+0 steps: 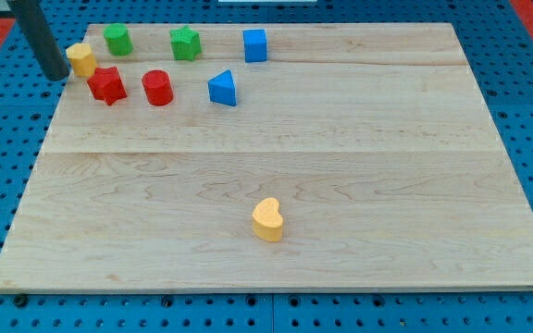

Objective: Push the yellow heart towards the center right of the board

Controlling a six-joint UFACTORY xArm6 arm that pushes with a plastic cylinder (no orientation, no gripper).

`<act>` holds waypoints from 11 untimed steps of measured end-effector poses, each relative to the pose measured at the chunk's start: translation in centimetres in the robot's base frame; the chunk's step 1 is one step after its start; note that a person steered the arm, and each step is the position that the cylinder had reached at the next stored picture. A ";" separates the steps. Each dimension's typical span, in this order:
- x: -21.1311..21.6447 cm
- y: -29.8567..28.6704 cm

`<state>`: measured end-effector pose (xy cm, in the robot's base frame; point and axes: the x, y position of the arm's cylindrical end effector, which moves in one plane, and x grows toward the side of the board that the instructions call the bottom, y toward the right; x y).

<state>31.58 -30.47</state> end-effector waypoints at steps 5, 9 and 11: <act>24.1 26.4; 18.1 38.9; 17.3 40.4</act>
